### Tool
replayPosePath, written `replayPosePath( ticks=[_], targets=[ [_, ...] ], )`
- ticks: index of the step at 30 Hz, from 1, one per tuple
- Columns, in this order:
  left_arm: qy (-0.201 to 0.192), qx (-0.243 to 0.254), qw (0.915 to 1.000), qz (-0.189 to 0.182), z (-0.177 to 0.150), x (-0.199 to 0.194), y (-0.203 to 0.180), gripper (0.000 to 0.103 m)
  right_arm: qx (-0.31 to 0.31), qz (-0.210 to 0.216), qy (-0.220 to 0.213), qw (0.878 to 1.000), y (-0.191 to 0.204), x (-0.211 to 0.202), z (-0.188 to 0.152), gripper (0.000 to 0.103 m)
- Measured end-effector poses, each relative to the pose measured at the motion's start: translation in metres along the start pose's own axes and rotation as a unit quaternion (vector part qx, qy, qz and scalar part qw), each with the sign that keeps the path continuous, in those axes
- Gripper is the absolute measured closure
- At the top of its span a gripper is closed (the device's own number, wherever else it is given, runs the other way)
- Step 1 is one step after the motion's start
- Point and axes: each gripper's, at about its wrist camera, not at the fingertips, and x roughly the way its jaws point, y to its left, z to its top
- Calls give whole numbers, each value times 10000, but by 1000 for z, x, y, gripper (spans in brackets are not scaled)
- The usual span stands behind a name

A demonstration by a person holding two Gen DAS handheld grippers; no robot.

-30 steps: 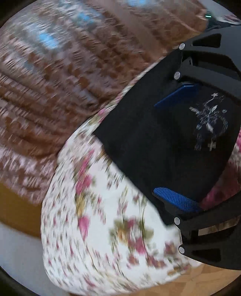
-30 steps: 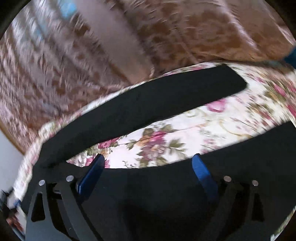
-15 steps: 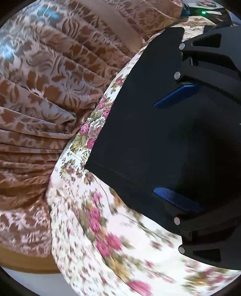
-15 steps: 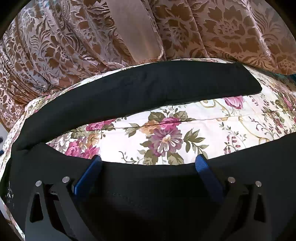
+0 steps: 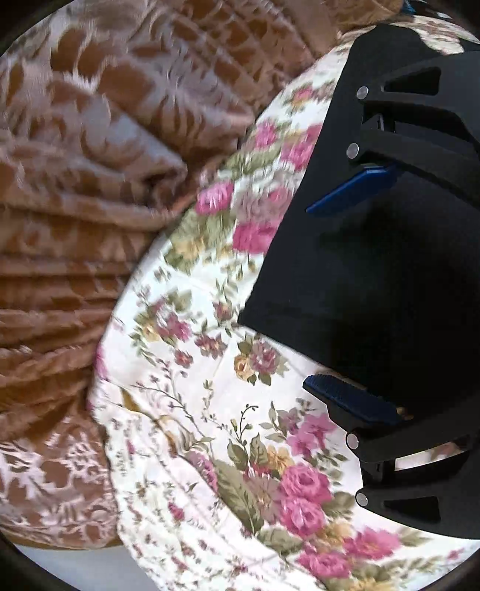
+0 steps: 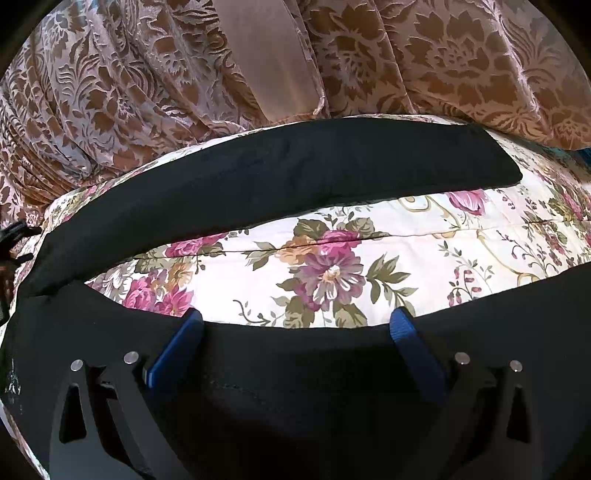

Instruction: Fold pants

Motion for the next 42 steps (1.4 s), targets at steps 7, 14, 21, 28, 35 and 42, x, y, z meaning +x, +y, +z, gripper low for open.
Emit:
replayPosePath(
  ticks=[7, 14, 21, 28, 35, 42],
  targets=[
    [-105, 242, 9995, 189, 0, 25, 6, 44, 14, 3, -7, 10000, 0, 2, 1, 2],
    [-296, 331, 9989, 177, 1, 9, 3, 96, 3, -19, 1, 10000, -1, 2, 1, 2],
    [-951, 94, 9950, -290, -8, -42, -1, 97, 16, -16, -4, 10000, 0, 2, 1, 2],
    [-1460, -83, 9839, -1029, -41, -113, -1, 99, 17, -16, -4, 10000, 0, 2, 1, 2],
    [-1508, -317, 9781, -1400, -95, -145, 10, 99, 16, -13, -5, 10000, -1, 3, 2, 2],
    [-1516, -676, 9753, -1460, -149, -154, 29, 99, 28, -7, -18, 10000, 0, 2, 1, 2]
  ],
)
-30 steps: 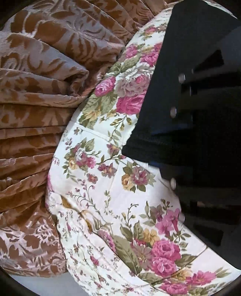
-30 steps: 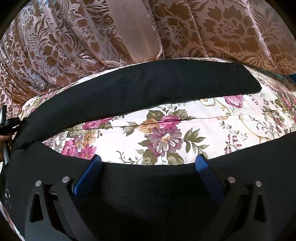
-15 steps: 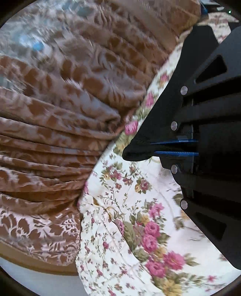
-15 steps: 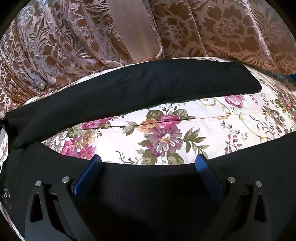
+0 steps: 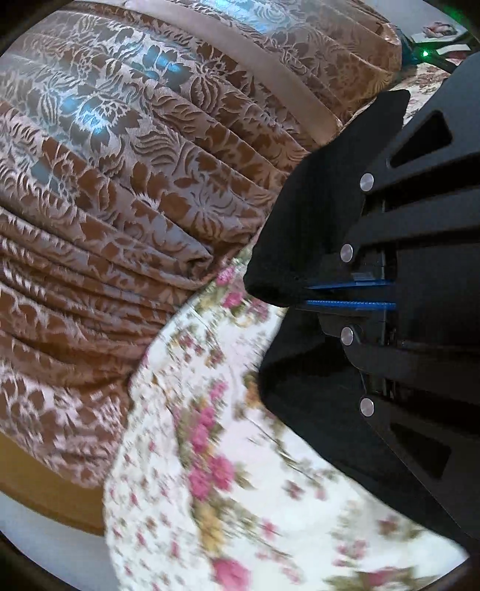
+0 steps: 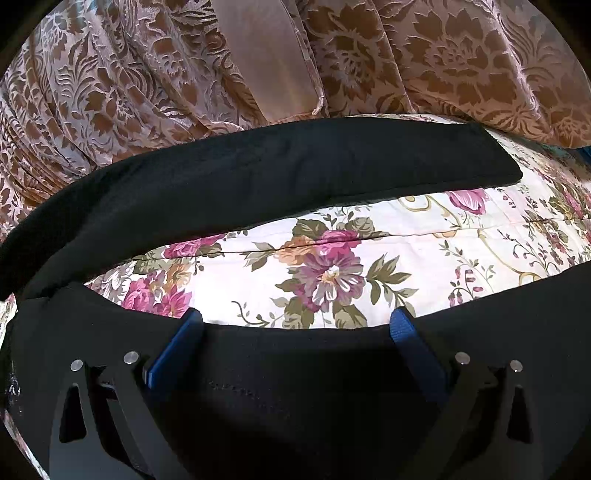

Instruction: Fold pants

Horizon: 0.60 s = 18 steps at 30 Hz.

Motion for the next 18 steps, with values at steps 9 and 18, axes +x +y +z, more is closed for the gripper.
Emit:
replayPosePath(
  ticks=[9, 18],
  targets=[
    [190, -559, 9982, 44, -33, 10, 37, 99, -310, -461, 369, 9978, 17, 6, 5, 2],
    [264, -696, 9971, -140, -37, 14, 45, 99, -439, 355, 583, 9967, 81, -10, 71, 2]
  ],
)
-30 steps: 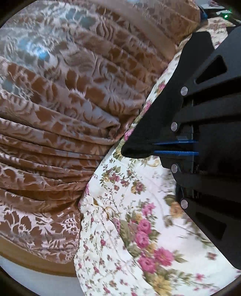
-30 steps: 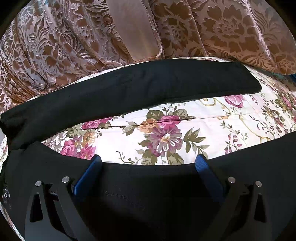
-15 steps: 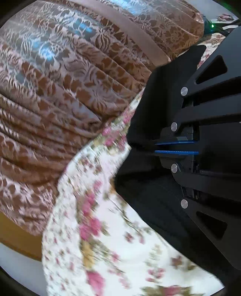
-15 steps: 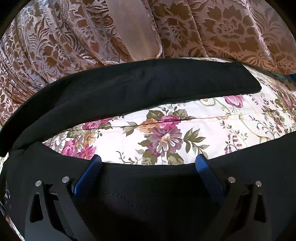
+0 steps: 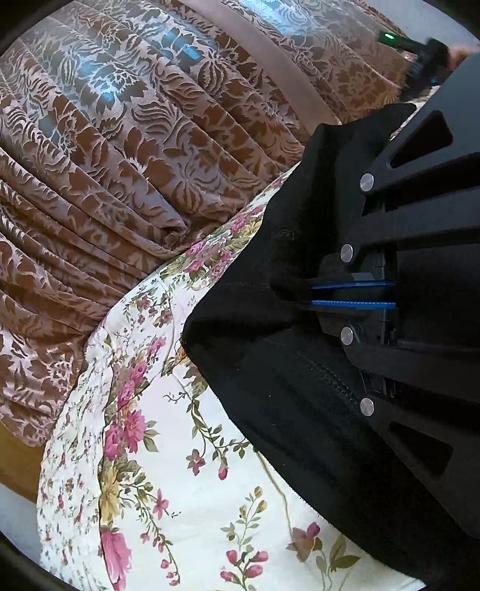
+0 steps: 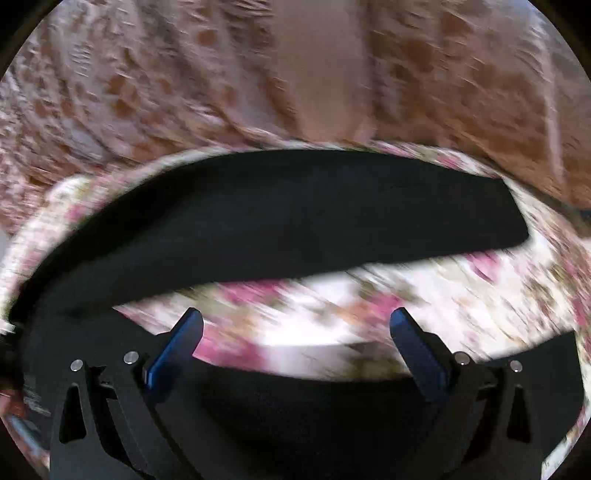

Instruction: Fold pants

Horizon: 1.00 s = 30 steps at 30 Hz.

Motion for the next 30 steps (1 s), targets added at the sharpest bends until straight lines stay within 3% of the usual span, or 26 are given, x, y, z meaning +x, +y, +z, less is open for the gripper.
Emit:
replayPosePath(
  ticks=[2, 6, 9, 12, 16, 22, 24, 26, 30],
  targets=[
    [-7, -25, 10000, -45, 0, 0, 1, 99, 314, 443, 229, 9983, 11, 9, 16, 2],
    [-17, -68, 9999, -123, 0, 0, 2, 99, 1309, 1292, 480, 9818, 24, 36, 57, 3],
    [-22, -72, 9999, -127, 0, -1, 2, 99, 1767, 1599, 673, 9688, 36, 58, 91, 3],
    [-22, -83, 9999, -142, 0, -1, 3, 99, 1961, 1404, 840, 9668, 52, 78, 112, 4],
    [-16, -124, 9997, -205, 0, -1, 4, 99, 2148, 1070, 1103, 9645, 61, 102, 114, 9],
    [-13, -151, 9996, -242, -1, -1, 5, 99, 2396, 830, 1306, 9585, 57, 127, 109, 41],
    [-14, -158, 9996, -252, -1, -1, 5, 99, 2404, 1063, 1316, 9558, 53, 130, 105, 75],
    [-15, -165, 9995, -251, -2, -1, 5, 99, 2308, 1308, 1302, 9553, 54, 128, 102, 90],
    [-17, -199, 9994, -266, -1, -1, 6, 99, 2156, 1587, 1082, 9574, 52, 97, 97, 91]
  ],
)
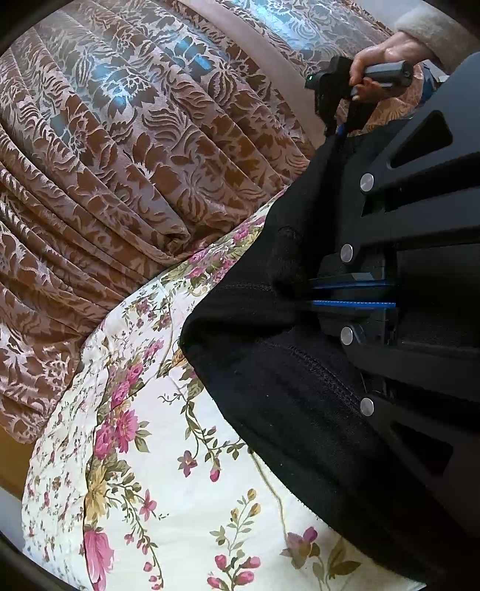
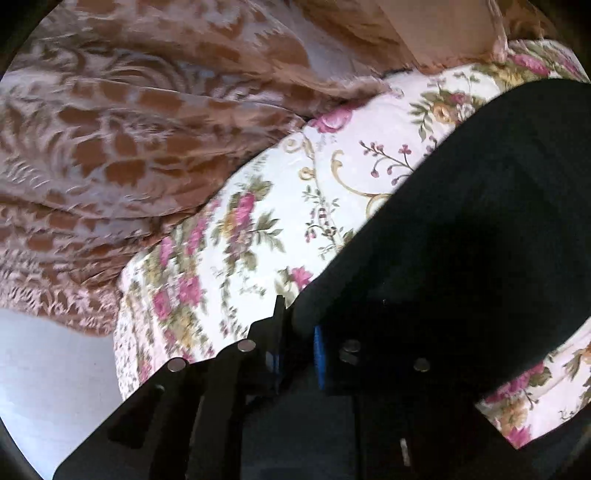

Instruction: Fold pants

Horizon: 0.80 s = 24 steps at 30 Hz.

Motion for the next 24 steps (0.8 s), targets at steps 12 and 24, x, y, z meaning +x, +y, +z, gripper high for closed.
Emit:
replayPosePath(
  ticks=[12, 24],
  targets=[
    [-836, -548, 9908, -911, 31, -83, -4, 99, -1151, 1137, -822, 9834, -26, -99, -131, 91],
    [-377, -963, 9925, -653, -21, -110, 26, 87, -2294, 392, -1094, 9664, -66, -52, -228, 91]
  ],
)
